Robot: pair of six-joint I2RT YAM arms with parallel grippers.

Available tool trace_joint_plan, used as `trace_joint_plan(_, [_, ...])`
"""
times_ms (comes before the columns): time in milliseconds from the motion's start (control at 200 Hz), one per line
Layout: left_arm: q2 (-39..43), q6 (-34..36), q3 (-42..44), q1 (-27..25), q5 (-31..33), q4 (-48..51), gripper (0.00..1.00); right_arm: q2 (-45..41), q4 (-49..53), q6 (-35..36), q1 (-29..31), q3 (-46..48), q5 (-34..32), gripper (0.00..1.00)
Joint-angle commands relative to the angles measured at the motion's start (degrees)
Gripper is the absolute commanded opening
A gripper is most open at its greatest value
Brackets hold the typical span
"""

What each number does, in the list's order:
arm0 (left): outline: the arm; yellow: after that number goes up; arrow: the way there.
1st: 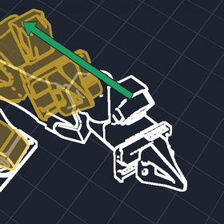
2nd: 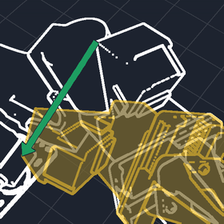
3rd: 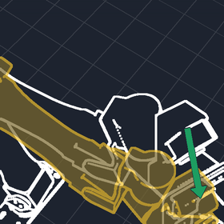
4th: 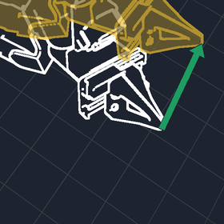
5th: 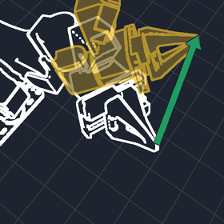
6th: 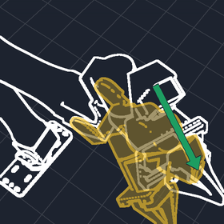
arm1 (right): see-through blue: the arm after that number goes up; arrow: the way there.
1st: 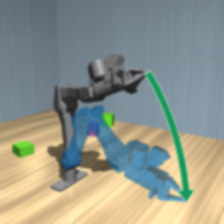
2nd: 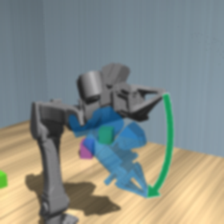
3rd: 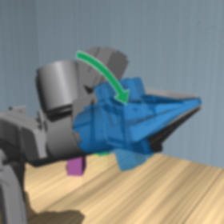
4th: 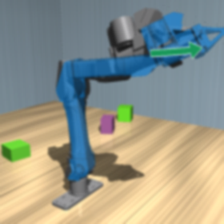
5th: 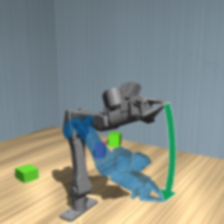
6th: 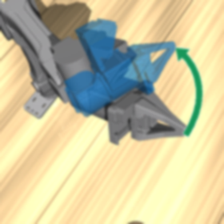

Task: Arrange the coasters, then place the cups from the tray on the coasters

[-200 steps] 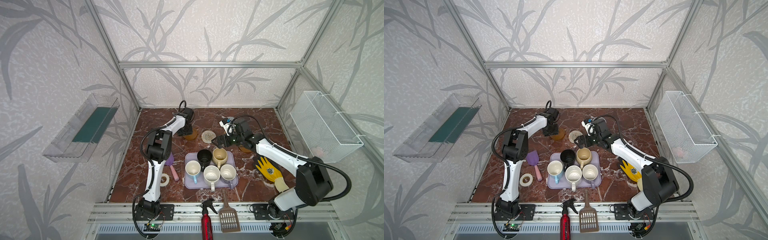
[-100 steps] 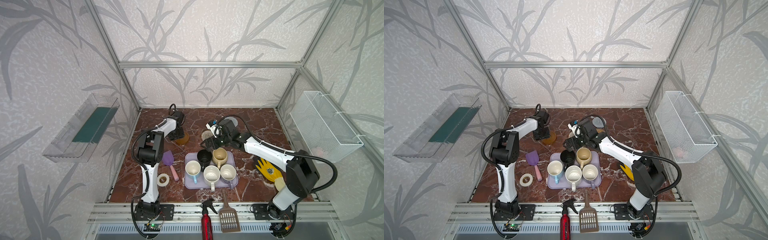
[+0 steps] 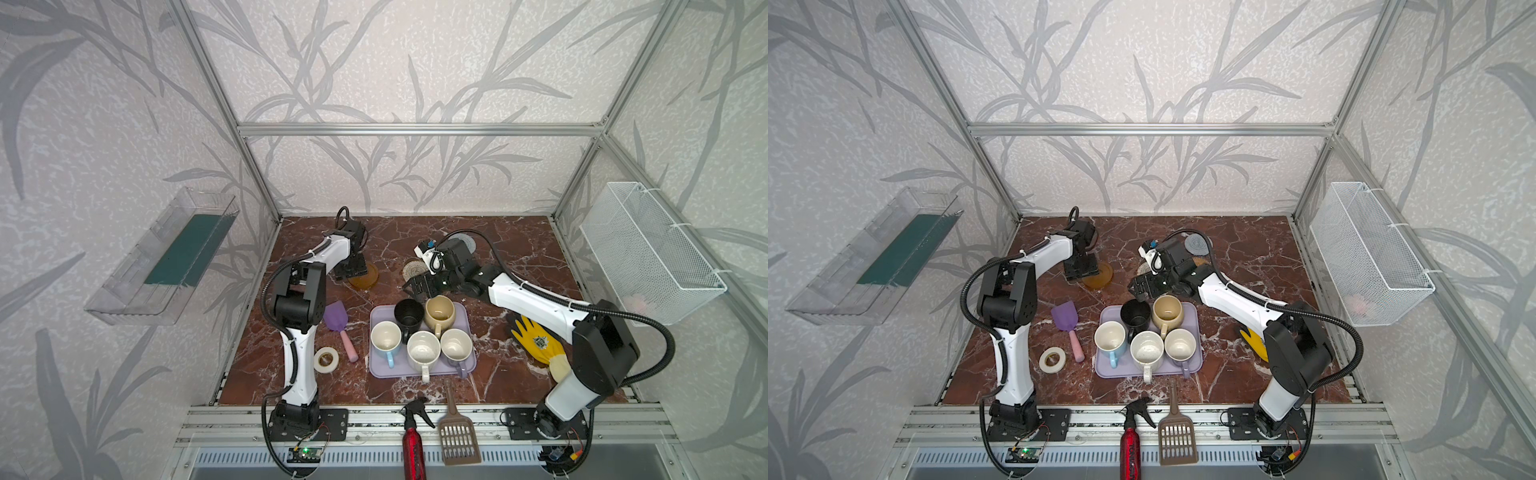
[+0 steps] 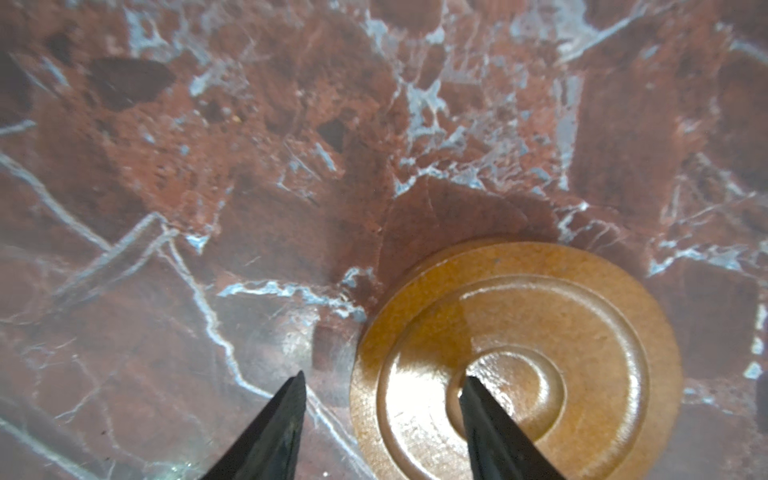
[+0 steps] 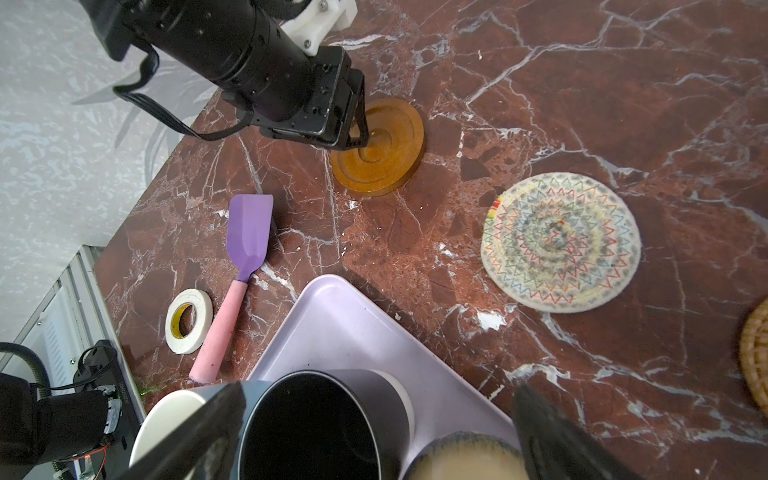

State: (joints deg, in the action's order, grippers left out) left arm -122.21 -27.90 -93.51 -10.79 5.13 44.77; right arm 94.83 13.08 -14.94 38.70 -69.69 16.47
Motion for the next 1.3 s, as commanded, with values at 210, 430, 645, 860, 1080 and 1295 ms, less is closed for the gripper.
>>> trace_joint_plan(210, [7.0,0.7,-5.5,-1.5,4.3,6.5,0.64,-5.6,1.9,1.3,0.1,-1.2,-4.7,0.99])
trace_joint_plan(430, [10.8,1.2,-8.7,-5.0,-3.2,7.1,0.99,-10.0,-0.1,0.3,-0.5,0.8,-9.2,0.99])
trace_joint_plan(645, [10.5,0.2,-10.1,-10.1,-5.8,5.0,0.99,-12.9,2.4,-0.4,-3.0,1.8,-8.9,0.99])
trace_joint_plan(860, [7.6,-0.2,-9.9,-11.6,-10.6,-0.3,0.99,-18.0,-0.2,0.2,-5.7,7.2,-11.1,0.99])
trace_joint_plan(1080, [-1.3,0.7,-17.4,-14.6,-8.3,2.9,0.99,-18.3,-1.4,-2.6,-12.4,10.7,-5.6,0.99])
trace_joint_plan(1295, [-9.8,1.7,-24.7,-16.5,-9.1,4.9,0.91,-18.9,-1.9,-2.7,-15.3,12.7,-3.2,0.99])
